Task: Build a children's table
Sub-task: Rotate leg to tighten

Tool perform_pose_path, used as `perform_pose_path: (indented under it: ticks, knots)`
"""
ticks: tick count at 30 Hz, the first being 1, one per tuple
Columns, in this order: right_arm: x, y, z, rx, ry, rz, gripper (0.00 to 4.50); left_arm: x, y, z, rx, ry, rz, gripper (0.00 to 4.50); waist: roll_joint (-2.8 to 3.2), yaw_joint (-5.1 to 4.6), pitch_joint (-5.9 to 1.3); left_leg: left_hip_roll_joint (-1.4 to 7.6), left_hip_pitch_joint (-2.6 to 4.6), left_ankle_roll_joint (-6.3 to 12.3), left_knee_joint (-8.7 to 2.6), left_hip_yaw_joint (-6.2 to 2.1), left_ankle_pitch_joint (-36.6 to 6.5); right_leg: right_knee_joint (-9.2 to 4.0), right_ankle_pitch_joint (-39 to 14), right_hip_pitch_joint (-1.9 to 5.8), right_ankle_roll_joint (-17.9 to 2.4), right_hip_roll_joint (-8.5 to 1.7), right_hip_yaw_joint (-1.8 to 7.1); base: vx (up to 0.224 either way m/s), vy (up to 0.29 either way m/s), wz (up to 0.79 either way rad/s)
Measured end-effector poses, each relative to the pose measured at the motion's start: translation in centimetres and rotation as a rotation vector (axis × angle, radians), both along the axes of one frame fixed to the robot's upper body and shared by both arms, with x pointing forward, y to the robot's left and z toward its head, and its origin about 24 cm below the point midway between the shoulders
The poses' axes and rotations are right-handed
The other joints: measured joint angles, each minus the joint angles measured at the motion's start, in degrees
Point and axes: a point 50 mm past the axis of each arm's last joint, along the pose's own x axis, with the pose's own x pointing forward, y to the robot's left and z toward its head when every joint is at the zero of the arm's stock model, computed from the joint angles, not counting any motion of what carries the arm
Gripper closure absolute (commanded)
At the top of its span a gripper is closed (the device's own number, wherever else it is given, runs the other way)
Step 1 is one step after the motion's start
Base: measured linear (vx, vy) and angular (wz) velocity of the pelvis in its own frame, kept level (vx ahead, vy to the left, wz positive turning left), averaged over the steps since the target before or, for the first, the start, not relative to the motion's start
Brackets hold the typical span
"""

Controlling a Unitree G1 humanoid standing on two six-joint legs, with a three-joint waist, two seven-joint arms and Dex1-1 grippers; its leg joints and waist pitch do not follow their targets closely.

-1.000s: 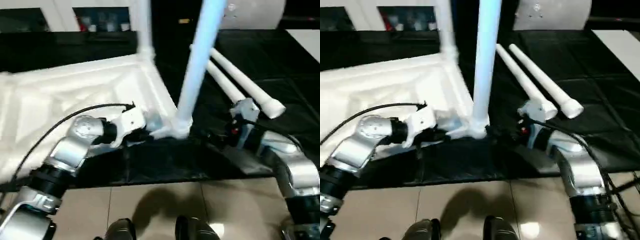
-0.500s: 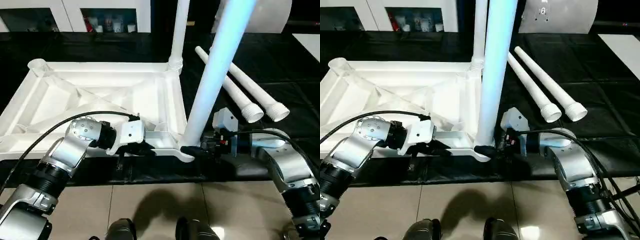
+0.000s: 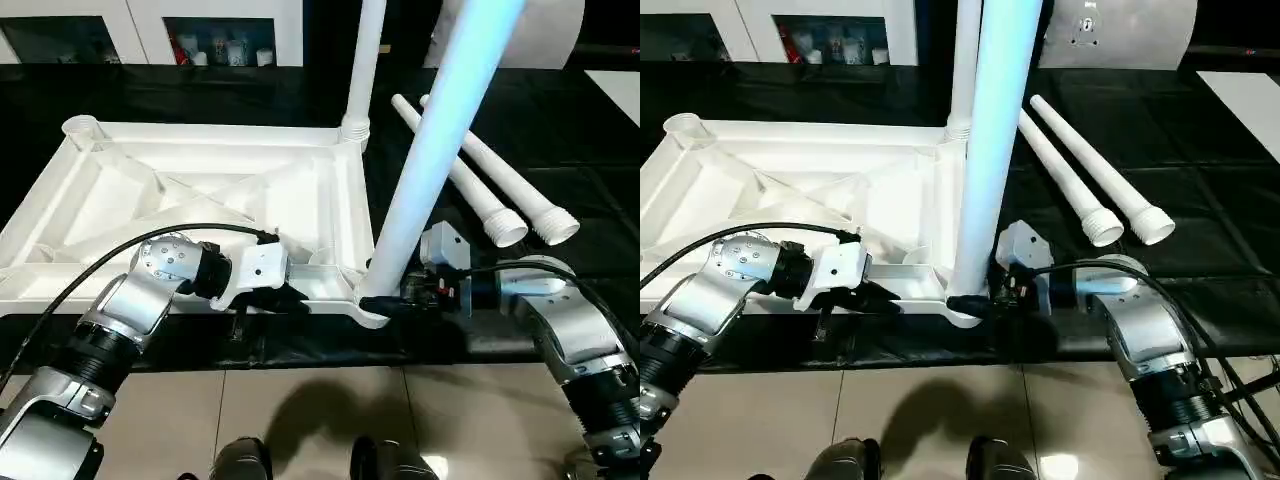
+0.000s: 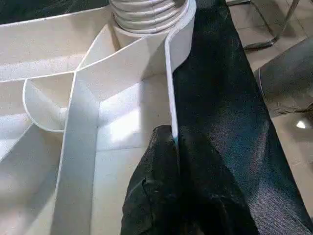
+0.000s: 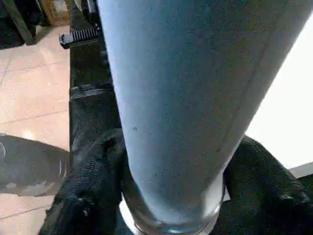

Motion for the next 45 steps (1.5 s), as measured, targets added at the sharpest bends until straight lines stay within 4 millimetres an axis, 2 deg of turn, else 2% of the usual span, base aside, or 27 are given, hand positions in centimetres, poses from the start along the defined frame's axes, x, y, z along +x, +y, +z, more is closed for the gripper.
perform_pose_path:
  ticks: [2,7,8,12,17,21,27,36,40,43,45]
  knots:
    - [0.0,-0.1,-0.1,-0.003,0.014,-0.002,0.85,0.0,0.0,0.0,0.0,0.0,-0.001,4.5,0.0,0.0,0.0,0.01,0.0,0.0,0.0,0.02,0.0,0.01,0.0,-0.01,0.0,0.0,0.0,0.0,0.0,0.0]
    - [-0.4,-0.6,-0.4,-0.018,0.025,-0.003,0.54,0.0,0.0,0.0,0.0,0.0,-0.003,4.5,-0.02,0.01,-0.01,0.04,0.0,0.0,0.0,0.07,0.0,0.0,0.0,0.0,0.0,0.0,0.0,0.0,0.0,0.0]
    - [-0.5,-0.6,-0.6,-0.017,0.029,-0.001,0.36,0.0,0.0,0.0,0.001,0.001,-0.003,4.5,-0.02,0.0,-0.01,0.04,0.0,0.0,0.0,0.08,0.0,0.0,0.0,-0.01,0.0,0.0,0.0,0.0,0.0,0.0]
    - [-0.4,-0.6,-0.6,-0.02,0.019,-0.004,0.31,0.0,0.0,0.0,0.001,0.001,-0.003,4.5,-0.03,-0.01,-0.02,0.06,0.01,0.0,0.01,0.09,0.0,0.01,0.0,0.0,0.0,0.0,0.0,0.0,0.0,0.0]
    - [-0.4,-0.3,-0.6,-0.007,0.011,-0.014,0.87,0.1,0.0,0.0,0.002,0.001,-0.005,4.5,-0.03,0.0,-0.02,0.07,0.01,0.0,0.01,0.09,0.0,0.01,0.0,0.0,0.0,0.0,-0.01,0.0,0.0,0.0]
    - [-0.3,-0.3,-0.6,-0.003,0.011,-0.016,1.07,0.1,0.0,0.0,0.002,0.004,-0.007,4.5,-0.02,0.0,-0.02,0.08,0.01,0.0,0.02,0.1,0.0,0.01,0.0,0.0,0.0,0.0,-0.01,0.0,0.0,0.0]
    - [-0.4,-0.3,-0.6,-0.002,0.014,-0.012,1.69,0.1,0.1,0.0,0.005,0.006,-0.011,4.5,-0.02,0.06,-0.03,0.09,0.03,0.0,0.05,0.12,0.0,0.0,0.0,0.05,0.0,0.0,-0.01,0.0,0.0,0.0]
    - [-1.0,-0.2,-1.2,0.041,0.061,-0.049,1.8,0.0,0.0,-0.1,0.005,0.034,0.006,4.5,0.02,0.2,-0.25,0.1,0.05,0.0,0.03,0.12,0.0,-0.01,0.0,0.07,0.0,0.0,-0.01,0.0,0.0,0.0]
    - [-1.1,0.7,-1.9,0.095,0.087,-0.164,1.8,0.0,-0.2,-0.4,-0.011,0.069,0.096,4.5,0.02,-0.15,-0.54,0.12,0.28,-0.01,0.07,0.13,0.0,0.03,0.0,0.27,0.0,0.0,0.0,0.0,0.0,0.0]
    - [-0.4,1.5,-2.2,0.134,0.069,-0.324,1.8,0.3,-0.6,-0.6,-0.037,0.078,0.215,4.5,0.05,-1.15,-0.55,0.14,0.47,-0.03,0.14,0.13,0.0,-0.07,0.0,0.42,0.1,0.0,-0.07,0.0,0.0,0.0]
    - [0.3,1.8,-2.4,0.163,0.045,-0.475,1.8,0.5,-1.8,-0.8,-0.075,0.076,0.305,4.5,0.07,-1.91,-0.56,0.15,0.44,-0.05,0.25,0.14,0.0,-0.15,0.0,0.41,0.1,-0.02,-0.1,0.0,0.0,0.0]
